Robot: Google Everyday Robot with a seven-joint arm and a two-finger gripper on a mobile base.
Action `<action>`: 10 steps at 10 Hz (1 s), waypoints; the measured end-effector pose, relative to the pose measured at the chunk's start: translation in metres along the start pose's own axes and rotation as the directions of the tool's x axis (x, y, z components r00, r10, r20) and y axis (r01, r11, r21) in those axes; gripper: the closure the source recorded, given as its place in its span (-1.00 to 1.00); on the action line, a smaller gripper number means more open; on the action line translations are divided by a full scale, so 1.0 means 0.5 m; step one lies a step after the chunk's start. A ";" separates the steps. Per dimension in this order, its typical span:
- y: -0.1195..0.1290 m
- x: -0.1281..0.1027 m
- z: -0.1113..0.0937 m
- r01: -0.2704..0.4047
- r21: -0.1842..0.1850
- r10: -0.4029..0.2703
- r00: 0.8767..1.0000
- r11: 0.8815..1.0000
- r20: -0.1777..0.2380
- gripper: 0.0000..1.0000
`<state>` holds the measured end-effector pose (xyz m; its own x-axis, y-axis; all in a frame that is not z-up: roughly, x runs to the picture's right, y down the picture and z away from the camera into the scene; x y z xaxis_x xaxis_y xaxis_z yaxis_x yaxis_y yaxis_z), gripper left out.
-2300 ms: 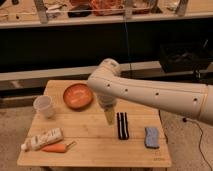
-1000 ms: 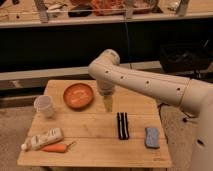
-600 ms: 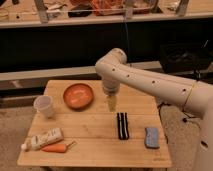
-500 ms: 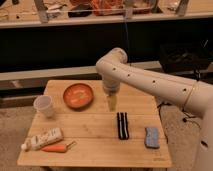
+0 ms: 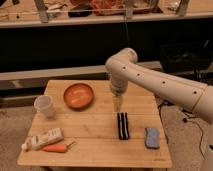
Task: Move the arm in a circular motion
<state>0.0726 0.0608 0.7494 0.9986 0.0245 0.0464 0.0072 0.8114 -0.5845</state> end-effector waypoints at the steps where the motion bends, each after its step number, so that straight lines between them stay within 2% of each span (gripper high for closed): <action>1: 0.011 0.025 0.000 -0.023 -0.007 0.023 1.000 1.000 0.006 -0.60; 4: 0.025 0.093 -0.002 -0.064 -0.018 0.065 0.998 0.998 0.025 -0.60; 6: 0.034 0.092 0.001 -0.087 -0.031 0.088 0.996 0.996 0.035 -0.60; 8: 0.060 0.126 -0.003 -0.121 -0.040 0.123 0.992 0.992 0.042 -0.60; 10: 0.073 0.139 -0.002 -0.127 -0.047 0.129 0.991 0.991 0.045 -0.60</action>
<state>0.1422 0.0916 0.7305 0.9878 0.1557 0.0071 -0.1174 0.7731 -0.6234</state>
